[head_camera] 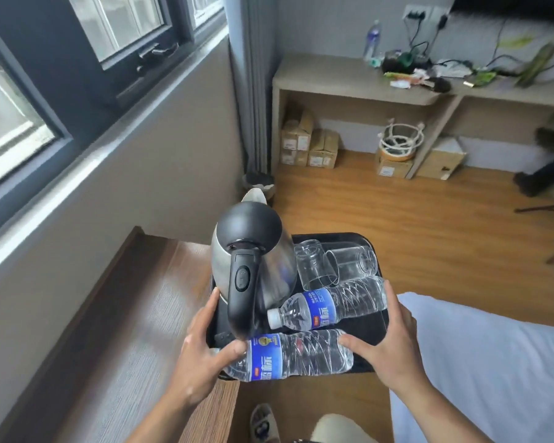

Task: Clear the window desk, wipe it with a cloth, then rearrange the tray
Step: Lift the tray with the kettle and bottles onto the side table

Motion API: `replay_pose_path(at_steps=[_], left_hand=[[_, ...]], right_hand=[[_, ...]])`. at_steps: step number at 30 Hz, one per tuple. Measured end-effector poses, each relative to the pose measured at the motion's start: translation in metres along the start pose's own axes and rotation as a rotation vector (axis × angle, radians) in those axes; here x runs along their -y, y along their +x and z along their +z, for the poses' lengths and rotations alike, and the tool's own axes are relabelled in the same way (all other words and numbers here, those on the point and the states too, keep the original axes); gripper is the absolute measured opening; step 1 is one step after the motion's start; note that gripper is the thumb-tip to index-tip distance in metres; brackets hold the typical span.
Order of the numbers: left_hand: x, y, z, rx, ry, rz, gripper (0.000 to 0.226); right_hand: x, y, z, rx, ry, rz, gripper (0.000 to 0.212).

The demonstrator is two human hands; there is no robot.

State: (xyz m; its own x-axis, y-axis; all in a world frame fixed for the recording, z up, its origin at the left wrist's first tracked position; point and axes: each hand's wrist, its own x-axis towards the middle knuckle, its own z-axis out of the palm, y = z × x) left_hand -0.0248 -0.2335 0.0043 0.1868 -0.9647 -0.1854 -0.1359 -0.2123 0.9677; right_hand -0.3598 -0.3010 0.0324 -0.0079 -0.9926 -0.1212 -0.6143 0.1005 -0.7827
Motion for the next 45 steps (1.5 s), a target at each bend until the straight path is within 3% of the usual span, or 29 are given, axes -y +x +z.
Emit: replay_pose_path(at_steps=[10, 28, 45], left_hand=[[-0.035, 0.127, 0.018, 0.1, 0.068, 0.041, 0.114], [-0.126, 0.345, 0.138, 0.028, 0.082, 0.083, 0.123], [-0.157, 0.623, 0.173, 0.12, 0.088, 0.046, 0.108]], right_hand=[[0.008, 0.096, -0.008, -0.059, 0.095, 0.086, 0.134], [-0.009, 0.371, -0.083, 0.012, 0.042, 0.033, 0.137], [0.009, 0.611, -0.1, -0.095, 0.063, 0.105, 0.141]])
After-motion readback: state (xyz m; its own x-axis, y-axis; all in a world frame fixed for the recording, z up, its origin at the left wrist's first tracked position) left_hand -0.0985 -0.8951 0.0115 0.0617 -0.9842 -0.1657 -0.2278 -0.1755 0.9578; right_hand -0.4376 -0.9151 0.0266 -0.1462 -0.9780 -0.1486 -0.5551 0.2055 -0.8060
